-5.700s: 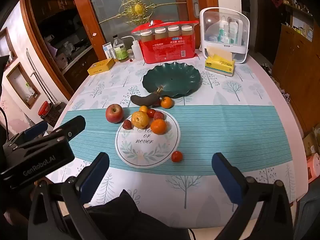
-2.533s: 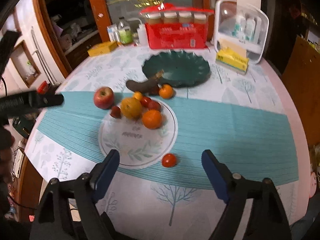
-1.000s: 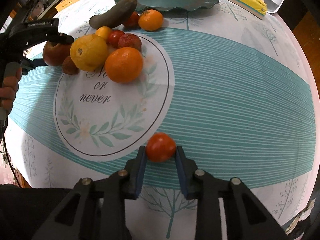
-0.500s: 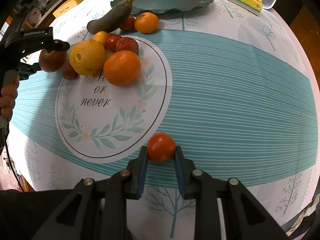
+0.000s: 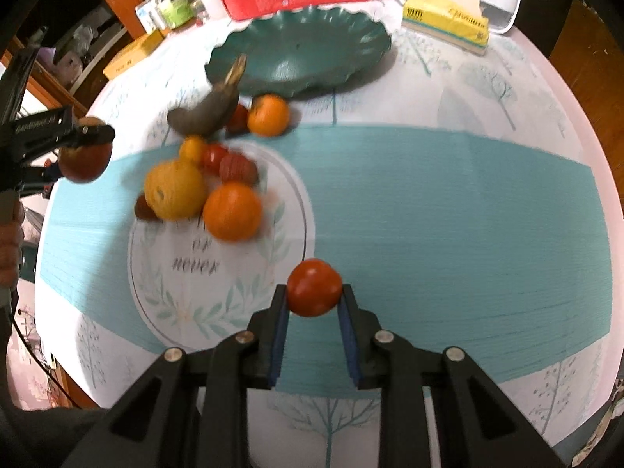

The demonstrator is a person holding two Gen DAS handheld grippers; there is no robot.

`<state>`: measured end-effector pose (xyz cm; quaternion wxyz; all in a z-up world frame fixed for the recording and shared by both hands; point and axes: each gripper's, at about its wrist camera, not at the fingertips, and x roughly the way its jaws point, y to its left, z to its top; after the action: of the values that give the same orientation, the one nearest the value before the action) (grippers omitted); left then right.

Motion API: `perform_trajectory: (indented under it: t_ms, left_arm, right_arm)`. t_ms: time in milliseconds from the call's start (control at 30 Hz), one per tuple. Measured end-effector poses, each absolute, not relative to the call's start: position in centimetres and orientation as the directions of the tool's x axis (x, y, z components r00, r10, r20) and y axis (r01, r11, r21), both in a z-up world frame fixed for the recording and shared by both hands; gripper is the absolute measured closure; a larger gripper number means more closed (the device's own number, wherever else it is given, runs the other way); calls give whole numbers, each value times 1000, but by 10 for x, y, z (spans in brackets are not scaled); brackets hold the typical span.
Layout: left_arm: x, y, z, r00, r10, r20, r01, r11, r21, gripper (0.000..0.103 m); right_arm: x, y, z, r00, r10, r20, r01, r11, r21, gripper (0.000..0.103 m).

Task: Organize fruits
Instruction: 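Grasp the red apple with the left gripper while the right gripper lifts the tomato, then place the apple and tomato on the green plate, opening both grippers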

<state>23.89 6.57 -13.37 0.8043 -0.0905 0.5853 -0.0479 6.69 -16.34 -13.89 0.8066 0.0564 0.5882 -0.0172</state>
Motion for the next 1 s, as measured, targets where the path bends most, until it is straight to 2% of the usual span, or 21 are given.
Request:
perform_trajectory:
  t_ms: [333, 633, 1000]
  left_arm:
    - [275, 45, -94, 375, -174, -910, 45, 984, -170, 35]
    - [315, 28, -75, 421, -169, -891, 58, 986, -159, 35]
    - [345, 2, -108, 382, -244, -891, 75, 969, -234, 35]
  right_arm:
    - [113, -184, -106, 404, 25, -915, 95, 993, 69, 78]
    - [170, -187, -79, 491, 19, -871, 13, 999, 29, 78]
    - [231, -190, -90, 566, 60, -822, -27, 998, 55, 78]
